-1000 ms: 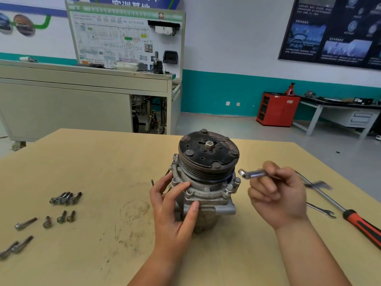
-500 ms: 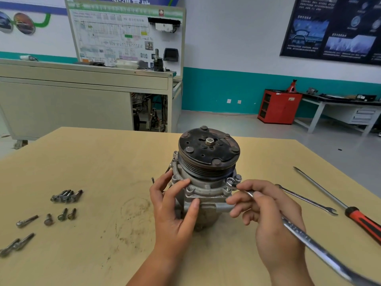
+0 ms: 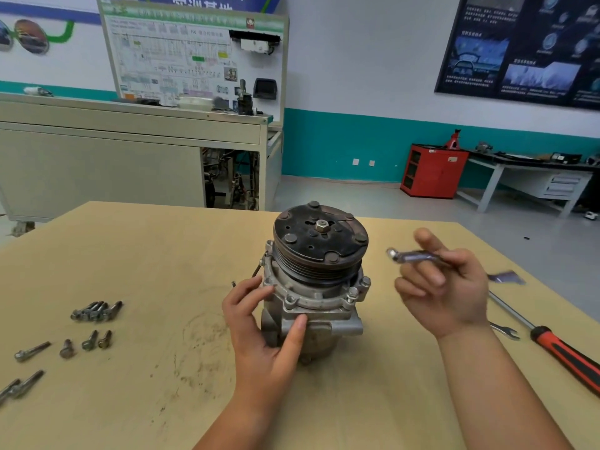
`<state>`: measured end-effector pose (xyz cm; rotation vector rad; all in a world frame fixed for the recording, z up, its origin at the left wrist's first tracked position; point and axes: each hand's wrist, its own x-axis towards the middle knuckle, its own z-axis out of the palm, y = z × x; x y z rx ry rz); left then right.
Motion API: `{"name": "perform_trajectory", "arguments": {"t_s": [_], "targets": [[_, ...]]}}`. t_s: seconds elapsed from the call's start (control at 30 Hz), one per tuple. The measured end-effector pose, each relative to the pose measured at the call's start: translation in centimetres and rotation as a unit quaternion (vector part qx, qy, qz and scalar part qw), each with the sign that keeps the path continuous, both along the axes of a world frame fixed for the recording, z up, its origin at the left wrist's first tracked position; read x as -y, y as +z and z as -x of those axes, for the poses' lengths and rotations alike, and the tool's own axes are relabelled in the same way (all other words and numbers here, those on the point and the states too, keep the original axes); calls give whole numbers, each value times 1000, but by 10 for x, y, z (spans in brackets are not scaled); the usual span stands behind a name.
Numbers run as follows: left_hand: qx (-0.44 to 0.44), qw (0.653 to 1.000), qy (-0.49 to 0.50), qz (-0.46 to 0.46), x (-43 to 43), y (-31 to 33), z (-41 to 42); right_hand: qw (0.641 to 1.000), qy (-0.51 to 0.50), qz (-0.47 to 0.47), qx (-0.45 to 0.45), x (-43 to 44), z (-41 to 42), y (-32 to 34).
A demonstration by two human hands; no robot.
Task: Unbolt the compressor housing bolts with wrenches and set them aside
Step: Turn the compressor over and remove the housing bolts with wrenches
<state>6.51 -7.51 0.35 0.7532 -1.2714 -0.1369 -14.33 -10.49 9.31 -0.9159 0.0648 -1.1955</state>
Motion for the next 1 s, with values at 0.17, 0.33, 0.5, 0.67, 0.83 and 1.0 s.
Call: {"name": "perform_trajectory", "arguments": {"t_s": [0.17,0.33,0.5,0.67,0.83,1.0], "targets": [[77,990,-53,103,-28,6,15,725,-456,52,-514,7,48,-60],[352,898,-251,-77,-54,-13,84,412,-274,224,-839,25,96,-95],[540,787,-115,-277,-62,-25,113,312,-239,251,-885,39,88,-94],[289,880,-246,-286,-56,-12,107,490,-434,215,-725,17,41,-59],[-106,949,-241,-173,-65,14,72,724,-455,237,-460,-45,-27,-16],[-91,943,-244,-205,-58,27,65,637,-480,240,-554,-47,-50,-8]]}}
